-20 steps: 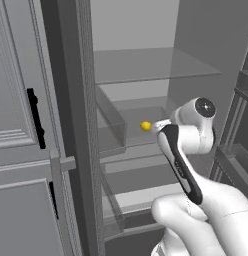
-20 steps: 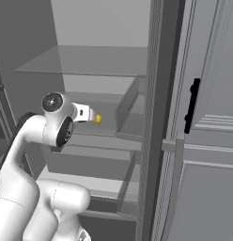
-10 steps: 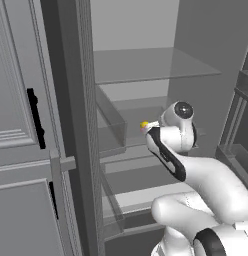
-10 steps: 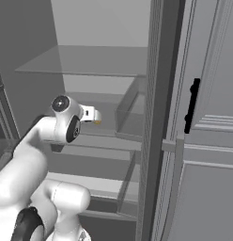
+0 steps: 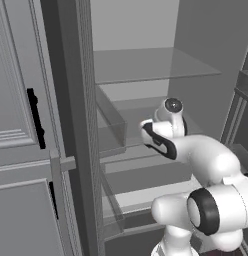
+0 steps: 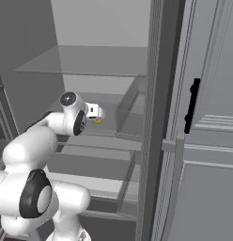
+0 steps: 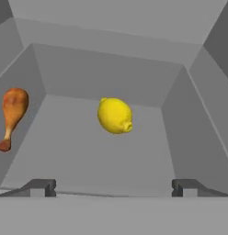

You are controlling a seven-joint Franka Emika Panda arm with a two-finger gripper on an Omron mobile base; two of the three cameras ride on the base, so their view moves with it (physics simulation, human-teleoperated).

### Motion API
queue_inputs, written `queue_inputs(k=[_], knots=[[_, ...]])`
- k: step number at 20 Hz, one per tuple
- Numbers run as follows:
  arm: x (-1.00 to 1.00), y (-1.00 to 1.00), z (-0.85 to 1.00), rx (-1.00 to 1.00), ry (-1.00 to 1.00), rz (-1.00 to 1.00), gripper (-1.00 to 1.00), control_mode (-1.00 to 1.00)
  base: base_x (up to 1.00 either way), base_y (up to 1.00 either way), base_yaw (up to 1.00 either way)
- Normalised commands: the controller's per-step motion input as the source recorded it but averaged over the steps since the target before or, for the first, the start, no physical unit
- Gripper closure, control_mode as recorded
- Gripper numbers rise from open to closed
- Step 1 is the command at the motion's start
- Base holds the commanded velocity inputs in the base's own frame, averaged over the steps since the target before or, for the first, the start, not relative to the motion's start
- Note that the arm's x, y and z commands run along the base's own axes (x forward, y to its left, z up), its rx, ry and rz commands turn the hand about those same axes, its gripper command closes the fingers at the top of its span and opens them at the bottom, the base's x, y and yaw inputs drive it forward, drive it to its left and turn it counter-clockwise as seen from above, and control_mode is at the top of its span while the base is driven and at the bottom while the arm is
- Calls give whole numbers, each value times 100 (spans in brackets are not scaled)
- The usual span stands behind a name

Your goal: Place one lemon and one chicken drumstick in each tupperware on the nearby counter, to pack two identical lunches.

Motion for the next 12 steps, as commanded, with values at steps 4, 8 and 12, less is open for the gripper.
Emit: queue_inputs(k=[4,8,12], knots=[[46,0,-12,0,15,0,-100,-100,0,0,0],[44,0,-23,0,15,0,-100,-100,0,0,0],[40,0,-19,0,8,0,-100,-100,0,0,0]])
